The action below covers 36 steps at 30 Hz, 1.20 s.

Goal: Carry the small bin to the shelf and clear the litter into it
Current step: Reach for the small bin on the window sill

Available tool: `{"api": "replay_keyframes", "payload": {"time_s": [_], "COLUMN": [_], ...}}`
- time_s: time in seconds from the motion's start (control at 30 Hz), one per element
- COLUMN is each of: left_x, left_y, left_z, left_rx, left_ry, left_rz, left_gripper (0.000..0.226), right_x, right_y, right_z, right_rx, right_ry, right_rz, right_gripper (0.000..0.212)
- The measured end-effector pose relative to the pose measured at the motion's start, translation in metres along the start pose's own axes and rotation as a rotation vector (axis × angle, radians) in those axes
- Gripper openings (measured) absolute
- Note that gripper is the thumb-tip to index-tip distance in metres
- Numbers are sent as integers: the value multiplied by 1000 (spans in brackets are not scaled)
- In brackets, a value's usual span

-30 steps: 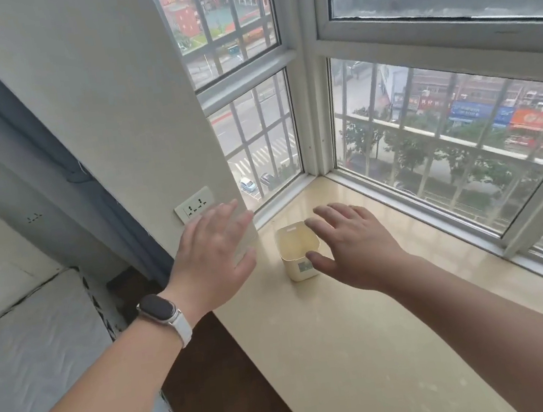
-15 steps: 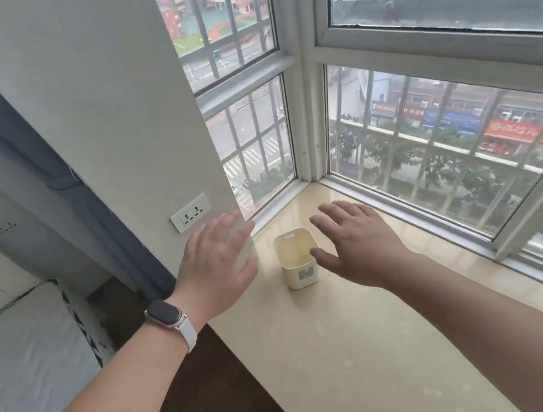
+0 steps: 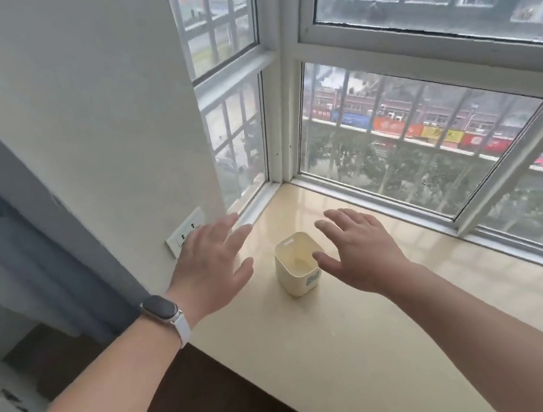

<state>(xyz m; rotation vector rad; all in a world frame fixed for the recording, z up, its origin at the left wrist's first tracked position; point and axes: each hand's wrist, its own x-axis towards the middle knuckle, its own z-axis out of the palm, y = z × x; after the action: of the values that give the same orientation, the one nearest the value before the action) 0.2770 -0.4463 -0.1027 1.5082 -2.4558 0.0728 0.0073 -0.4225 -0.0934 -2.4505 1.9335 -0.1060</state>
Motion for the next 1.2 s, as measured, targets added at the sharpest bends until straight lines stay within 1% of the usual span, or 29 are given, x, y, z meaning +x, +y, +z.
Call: {"api": "replay_keyframes", "payload": {"time_s": [0.1,0.3,0.47,0.63,0.73,0.87,0.97,1.03,1.13,1.2], "left_x": [0,10,21,44,55,70,82,91,103,108], "left_y": [-35,-80,-94,-81,-68,-51,-39,-32,-25,-24], "left_z": [1,8,24,45,56,70,85,96,114,124], "left_rx": [-55,-106,-119,-129,-130,-122,-88,-71,-49,-57], "left_ry": [-30,34,-44,-168,-195,-224,-265,-286,-333,-361], "left_rz": [37,144,172,185,213,240,217,190,169,180], "left_gripper": [54,50,51,55,55,53,54,54,55,54], "right_x": [11,29,36,32,31,36,40,41,44,46], "right_y": [-31,-68,-71,-53,-37,-16,0,13,34,44], "right_z": [1,8,11,24,36,51,65,75,91,100], "right_rx": [-13,-42,-58,-43,-14,42,75,98,132,165], "right_ry": [-12,-59,-79,-116,-140,-163,-176,-184,-205,-231], "right_rz": [70,130,180,248,274,283,270,265,265,268], "right_gripper": [59,61,60,65,63,79,81,79,64,63]}}
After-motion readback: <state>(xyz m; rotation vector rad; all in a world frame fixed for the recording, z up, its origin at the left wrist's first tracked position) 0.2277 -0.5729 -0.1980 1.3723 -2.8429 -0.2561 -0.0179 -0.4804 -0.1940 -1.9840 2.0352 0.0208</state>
